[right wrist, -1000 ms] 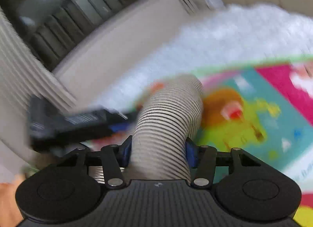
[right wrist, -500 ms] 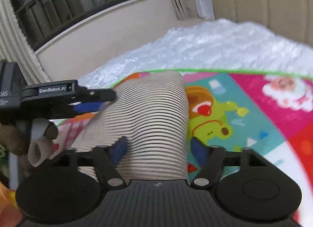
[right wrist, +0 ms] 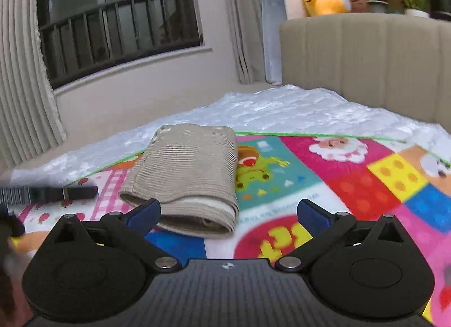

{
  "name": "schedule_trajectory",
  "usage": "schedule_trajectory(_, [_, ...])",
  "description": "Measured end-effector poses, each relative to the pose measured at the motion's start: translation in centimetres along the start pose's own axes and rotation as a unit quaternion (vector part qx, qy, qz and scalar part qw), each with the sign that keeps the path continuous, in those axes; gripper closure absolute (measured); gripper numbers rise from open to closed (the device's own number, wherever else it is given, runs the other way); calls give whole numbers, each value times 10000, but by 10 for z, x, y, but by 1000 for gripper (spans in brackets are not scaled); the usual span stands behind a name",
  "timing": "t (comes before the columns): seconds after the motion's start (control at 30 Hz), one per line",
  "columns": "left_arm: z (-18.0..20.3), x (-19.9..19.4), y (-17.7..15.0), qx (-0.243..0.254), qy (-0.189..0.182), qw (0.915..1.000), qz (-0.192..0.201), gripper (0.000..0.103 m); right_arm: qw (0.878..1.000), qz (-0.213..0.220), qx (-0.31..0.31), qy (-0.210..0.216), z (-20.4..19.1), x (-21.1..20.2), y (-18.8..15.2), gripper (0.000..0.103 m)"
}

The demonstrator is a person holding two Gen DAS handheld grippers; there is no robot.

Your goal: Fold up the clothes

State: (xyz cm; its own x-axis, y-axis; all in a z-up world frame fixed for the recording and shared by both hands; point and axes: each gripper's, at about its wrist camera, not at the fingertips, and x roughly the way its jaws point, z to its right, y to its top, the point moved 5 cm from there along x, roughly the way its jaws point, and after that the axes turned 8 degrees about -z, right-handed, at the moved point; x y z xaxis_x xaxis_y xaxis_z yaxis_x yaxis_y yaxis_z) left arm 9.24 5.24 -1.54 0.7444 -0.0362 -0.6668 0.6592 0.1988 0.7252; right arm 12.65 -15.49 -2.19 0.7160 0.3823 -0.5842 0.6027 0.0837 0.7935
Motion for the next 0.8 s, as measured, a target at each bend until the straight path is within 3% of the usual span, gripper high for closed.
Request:
schedule_trajectory(0.2, [27,-9,-37,547,364,9976,208,0,9998,41,188,-26,17,-1,-28,0])
schedule_trajectory(0.37, [33,-16,-47,631,848,9933,458,0,9991,141,-409,-1,-3,-1,-31,0])
schedule_trajectory(0.5, [28,-14,-47,538,879,9941,346,0,9984,168,-545,-18,-8,-2,-33,0])
schedule_trajectory(0.8, [29,-7,-49,575,866,9944,176,0,9999,85,-118,63,6,1,-33,0])
